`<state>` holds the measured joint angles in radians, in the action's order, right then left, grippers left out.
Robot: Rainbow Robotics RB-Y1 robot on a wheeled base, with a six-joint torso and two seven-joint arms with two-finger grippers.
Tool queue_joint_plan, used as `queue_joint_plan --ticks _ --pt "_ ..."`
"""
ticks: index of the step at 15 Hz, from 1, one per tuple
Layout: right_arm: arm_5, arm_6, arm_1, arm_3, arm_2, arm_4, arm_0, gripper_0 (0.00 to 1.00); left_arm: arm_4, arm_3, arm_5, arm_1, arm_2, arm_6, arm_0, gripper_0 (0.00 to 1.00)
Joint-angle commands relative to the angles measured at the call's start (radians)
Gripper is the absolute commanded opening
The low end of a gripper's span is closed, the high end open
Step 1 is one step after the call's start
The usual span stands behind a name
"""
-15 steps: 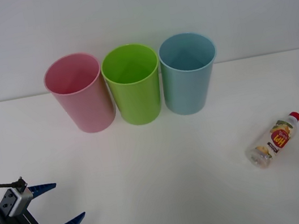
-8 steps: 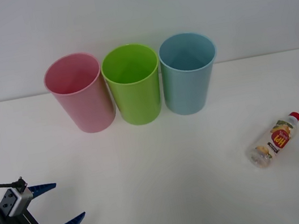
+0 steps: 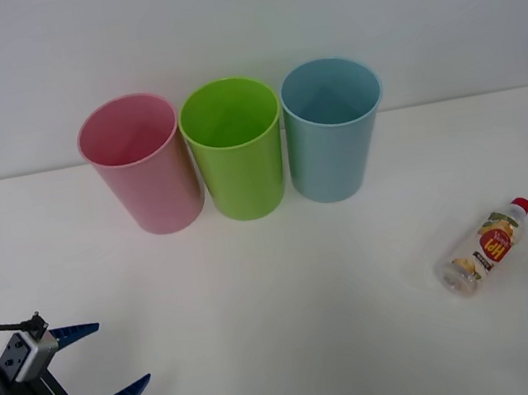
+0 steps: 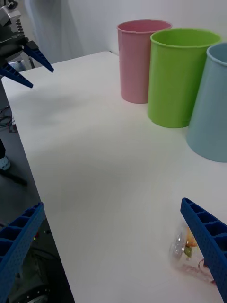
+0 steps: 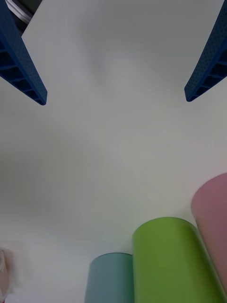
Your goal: Put cans in the blue bin and PET bottles in the pink bin and trash in the green bin.
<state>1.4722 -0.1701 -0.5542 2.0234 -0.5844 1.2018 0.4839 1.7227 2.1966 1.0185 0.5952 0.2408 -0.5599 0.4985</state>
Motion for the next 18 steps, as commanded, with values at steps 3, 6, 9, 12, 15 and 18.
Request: queue_joint_plan --ticks 3,6,9,12,15,18 --pt "-0.122 -0.27 0.002 0.126 -0.054 0.097 0.045 1.0 0.0 0.0 0.0 0.0 0.0 0.0 0.0 1.0" --pt "-0.173 -0.485 0.002 0.186 -0.066 0.186 0.055 1.0 0.0 0.0 0.0 0.0 0.0 0.0 0.0 1.0" --pt "-0.179 -0.714 0.0 0.236 -0.058 0.268 0.051 1.0 0.0 0.0 0.0 0.0 0.0 0.0 0.0 1.0" --pt "-0.22 -0.873 0.005 0.251 -0.018 0.403 0.019 1.0 0.0 0.0 0.0 0.0 0.0 0.0 0.0 1.0" --pt "-0.231 -1.006 0.065 0.25 -0.017 0.562 -0.001 1.0 0.0 0.0 0.0 0.0 0.0 0.0 0.0 1.0" --pt "-0.233 -1.132 0.112 0.261 -0.025 0.637 -0.007 1.0 0.0 0.0 0.0 0.0 0.0 0.0 0.0 1.0"
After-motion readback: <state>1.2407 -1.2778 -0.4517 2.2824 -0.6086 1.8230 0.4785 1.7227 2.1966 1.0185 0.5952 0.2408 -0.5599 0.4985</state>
